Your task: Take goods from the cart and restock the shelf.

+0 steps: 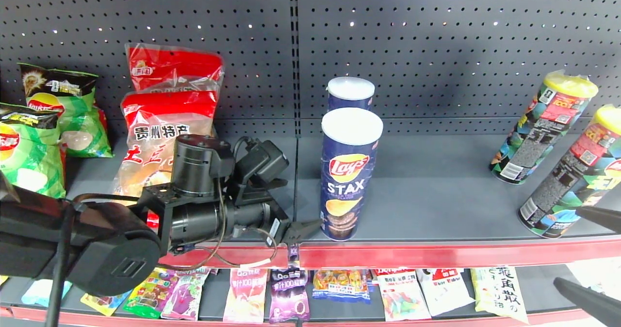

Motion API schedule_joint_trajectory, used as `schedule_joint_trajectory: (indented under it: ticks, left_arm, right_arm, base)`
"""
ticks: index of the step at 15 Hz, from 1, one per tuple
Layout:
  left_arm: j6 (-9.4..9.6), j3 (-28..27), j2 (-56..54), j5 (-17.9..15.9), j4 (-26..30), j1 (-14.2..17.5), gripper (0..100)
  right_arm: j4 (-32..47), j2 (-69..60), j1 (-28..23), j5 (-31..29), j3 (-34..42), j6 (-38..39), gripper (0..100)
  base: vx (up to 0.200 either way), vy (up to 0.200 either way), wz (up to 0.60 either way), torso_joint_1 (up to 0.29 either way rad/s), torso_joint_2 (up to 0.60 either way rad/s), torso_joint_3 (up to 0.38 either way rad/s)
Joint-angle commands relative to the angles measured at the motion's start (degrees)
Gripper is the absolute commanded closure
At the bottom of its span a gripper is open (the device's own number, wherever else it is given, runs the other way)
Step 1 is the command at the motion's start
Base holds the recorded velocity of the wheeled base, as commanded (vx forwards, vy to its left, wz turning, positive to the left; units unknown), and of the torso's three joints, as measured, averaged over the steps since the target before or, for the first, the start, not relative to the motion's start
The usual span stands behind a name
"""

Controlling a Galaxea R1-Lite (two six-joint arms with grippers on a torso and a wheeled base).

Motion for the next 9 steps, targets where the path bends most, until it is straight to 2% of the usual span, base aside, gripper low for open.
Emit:
schedule_joint_trajectory:
  ticks: [1, 5, 7, 9]
  left_arm:
    - [0.08, -0.13, -0.09, -0.02, 0.01, 0.00, 0]
    - [-0.01, 1.19, -2.38, 1.48, 0.01, 0.26, 0]
    - [-0.54, 3.39, -8.53, 4.47, 0.80, 0.53, 0]
    - [-1.07, 6.91, -17.76, 7.45, 3.97, 2.20, 0]
  right_arm:
    - [-0.04, -0.01, 0.02, 0.02, 0.15, -0.04, 0]
    - [0.05, -0.62, 0.10, 0.19, 1.64, -0.04, 0]
    - [0.05, -1.68, 0.10, 0.19, 4.19, -0.13, 0]
    - [0.14, -3.96, 0.02, 0.10, 6.83, -0.13, 0]
  base:
    - [0.000, 0.000, 0.00, 0.000, 0.00, 0.000]
    - [0.000, 0.000, 0.00, 0.000, 0.00, 0.000]
    - [0.000, 0.000, 0.00, 0.000, 0.00, 0.000]
    - [0.000, 0.000, 0.00, 0.000, 0.00, 0.000]
